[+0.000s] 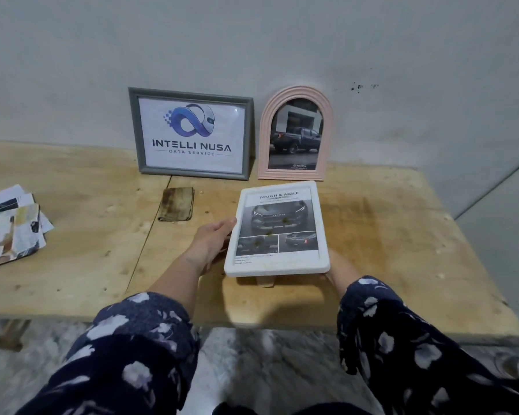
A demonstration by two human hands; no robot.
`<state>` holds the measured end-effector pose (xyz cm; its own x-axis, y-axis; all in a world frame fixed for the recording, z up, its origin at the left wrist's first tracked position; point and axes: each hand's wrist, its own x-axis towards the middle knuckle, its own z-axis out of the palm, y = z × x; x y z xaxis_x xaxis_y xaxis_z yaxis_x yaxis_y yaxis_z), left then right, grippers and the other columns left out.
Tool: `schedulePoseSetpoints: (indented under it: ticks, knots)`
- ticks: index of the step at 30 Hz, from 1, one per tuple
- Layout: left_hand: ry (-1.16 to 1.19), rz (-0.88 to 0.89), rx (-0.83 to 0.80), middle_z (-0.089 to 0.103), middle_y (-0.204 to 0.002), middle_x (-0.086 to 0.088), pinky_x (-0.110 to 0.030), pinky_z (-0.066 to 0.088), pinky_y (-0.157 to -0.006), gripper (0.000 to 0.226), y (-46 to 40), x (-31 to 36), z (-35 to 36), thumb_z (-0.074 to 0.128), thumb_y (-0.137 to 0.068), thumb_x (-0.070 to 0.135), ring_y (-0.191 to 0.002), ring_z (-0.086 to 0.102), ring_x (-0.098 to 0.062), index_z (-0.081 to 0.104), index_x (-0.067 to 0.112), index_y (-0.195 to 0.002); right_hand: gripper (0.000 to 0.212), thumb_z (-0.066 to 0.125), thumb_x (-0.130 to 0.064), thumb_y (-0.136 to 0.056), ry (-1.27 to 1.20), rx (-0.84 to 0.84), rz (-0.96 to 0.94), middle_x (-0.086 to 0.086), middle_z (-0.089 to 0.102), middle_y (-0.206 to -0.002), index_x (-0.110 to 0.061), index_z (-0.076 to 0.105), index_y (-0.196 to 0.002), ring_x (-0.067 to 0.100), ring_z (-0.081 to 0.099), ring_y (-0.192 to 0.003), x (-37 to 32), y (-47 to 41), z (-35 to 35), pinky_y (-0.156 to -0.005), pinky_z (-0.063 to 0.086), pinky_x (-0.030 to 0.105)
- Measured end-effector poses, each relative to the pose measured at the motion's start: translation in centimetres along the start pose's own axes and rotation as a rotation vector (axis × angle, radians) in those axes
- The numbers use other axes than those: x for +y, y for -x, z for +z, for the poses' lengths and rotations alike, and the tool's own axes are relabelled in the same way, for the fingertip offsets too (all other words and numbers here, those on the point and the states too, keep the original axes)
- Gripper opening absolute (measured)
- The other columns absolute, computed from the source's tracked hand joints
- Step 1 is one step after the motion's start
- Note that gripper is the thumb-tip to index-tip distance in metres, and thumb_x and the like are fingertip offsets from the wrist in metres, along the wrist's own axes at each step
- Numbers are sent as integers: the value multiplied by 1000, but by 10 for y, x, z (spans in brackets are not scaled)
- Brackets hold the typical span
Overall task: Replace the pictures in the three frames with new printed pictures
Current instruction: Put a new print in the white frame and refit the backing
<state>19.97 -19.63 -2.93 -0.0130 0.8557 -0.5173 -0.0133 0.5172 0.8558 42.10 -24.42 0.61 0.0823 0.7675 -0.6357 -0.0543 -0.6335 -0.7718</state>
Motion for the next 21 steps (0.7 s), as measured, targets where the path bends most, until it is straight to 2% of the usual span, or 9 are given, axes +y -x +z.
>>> schedulePoseSetpoints:
  ticks: [3,5,8,11,14,17,19,21]
  knots:
    - [13,-35,19,74,-94,-8,-39,56,-83,29,-5,-8,-1,59,-94,32,-86,69,-25,67,13,-115,35,31,3,-100,-131,23,23,-12,52,-31,-13,45,-72,-2,53,-30,12,0,3,-35,43,12]
    - [14,-48,57,73,-92,-8,-39,57,-80,25,-7,-12,1,59,-95,29,-82,69,-25,67,13,-112,28,36,-4,-101,-202,32,83,0,64,-45,-6,55,-81,10,63,-40,13,-10,8,-38,51,21]
    - [-84,-50,104,73,-97,-9,-45,55,-89,26,-13,-19,3,60,-95,30,-92,69,-28,68,13,-113,24,43,-12,-99,-256,31,90,15,72,-79,-2,65,-99,28,71,-65,17,-24,8,-57,60,39]
    - [-137,-21,139,71,-106,-7,-44,52,-94,27,-18,-21,9,59,-95,29,-98,67,-26,66,15,-117,24,43,-14,-99,-314,11,86,20,72,-93,-6,64,-108,32,71,-72,25,-31,-5,-66,59,48]
    - [-210,29,153,69,-110,-6,-40,53,-91,28,-23,-22,18,58,-96,28,-98,66,-25,65,14,-119,30,35,-11,-100,-150,141,92,16,74,-89,-12,65,-104,32,71,-76,31,-36,-13,-69,59,49]
    - [-293,99,192,67,-105,-4,-31,49,-81,23,-25,-25,26,54,-97,23,-91,61,-22,66,13,-115,37,35,-3,-94,207,303,51,11,73,-88,-12,71,-96,27,69,-73,36,-43,-11,-58,58,33]
    - [-365,142,198,67,-105,-3,-30,46,-82,23,-27,-28,28,54,-98,21,-91,60,-20,67,12,-113,34,39,-1,-89,451,396,9,13,71,-94,-5,72,-95,30,67,-83,40,-47,-10,-66,56,34]
    - [-400,154,202,68,-109,-4,-30,46,-83,24,-27,-29,28,53,-98,21,-92,59,-19,68,12,-114,33,41,0,-86,496,426,-13,13,71,-96,-4,72,-96,32,66,-89,41,-45,-8,-77,56,38]
